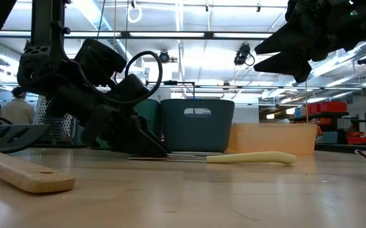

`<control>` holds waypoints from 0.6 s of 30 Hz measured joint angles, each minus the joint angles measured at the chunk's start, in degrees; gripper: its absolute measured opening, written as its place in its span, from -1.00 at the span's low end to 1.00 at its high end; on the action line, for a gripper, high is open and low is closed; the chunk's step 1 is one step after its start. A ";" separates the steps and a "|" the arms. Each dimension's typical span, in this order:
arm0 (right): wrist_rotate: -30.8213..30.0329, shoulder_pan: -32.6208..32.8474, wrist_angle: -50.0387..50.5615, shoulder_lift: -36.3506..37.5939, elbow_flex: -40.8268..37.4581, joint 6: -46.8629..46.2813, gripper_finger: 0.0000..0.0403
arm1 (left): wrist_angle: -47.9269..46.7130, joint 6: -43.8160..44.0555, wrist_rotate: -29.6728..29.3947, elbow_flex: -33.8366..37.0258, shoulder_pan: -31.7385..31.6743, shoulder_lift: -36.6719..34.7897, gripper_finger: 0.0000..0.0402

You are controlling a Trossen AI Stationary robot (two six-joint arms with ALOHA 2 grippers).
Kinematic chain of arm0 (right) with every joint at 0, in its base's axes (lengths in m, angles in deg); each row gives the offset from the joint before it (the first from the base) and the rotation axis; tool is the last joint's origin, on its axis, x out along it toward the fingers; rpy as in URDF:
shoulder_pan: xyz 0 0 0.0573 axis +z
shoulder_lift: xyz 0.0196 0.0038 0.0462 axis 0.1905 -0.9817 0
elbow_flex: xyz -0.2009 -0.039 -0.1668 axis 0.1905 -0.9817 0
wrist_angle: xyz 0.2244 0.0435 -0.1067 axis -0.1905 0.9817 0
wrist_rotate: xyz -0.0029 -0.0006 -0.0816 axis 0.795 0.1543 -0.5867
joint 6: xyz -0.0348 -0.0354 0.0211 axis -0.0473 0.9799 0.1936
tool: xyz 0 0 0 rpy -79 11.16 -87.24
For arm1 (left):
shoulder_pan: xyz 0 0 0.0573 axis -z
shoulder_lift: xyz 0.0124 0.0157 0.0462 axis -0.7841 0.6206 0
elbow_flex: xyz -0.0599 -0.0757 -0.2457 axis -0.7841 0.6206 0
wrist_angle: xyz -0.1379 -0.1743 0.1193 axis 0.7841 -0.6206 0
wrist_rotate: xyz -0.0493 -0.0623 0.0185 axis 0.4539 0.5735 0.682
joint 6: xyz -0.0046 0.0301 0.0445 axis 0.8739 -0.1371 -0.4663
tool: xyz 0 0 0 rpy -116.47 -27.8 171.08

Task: Pick & Place Kitchen Items
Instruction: Put the bottom silver knife into the blue bin

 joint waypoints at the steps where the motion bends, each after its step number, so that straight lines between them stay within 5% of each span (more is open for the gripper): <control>1: 0.00 0.00 0.00 0.00 0.00 0.00 0.19 | -0.08 0.00 -0.09 0.00 0.02 0.00 -0.38; 5: 0.12 0.00 0.31 0.02 0.00 -1.13 0.19 | -0.32 -0.03 -0.44 0.00 0.04 0.00 -0.67; 18: 2.54 -3.26 4.20 -8.60 0.00 -6.76 0.19 | -0.30 0.22 -1.86 0.00 0.02 0.00 -0.68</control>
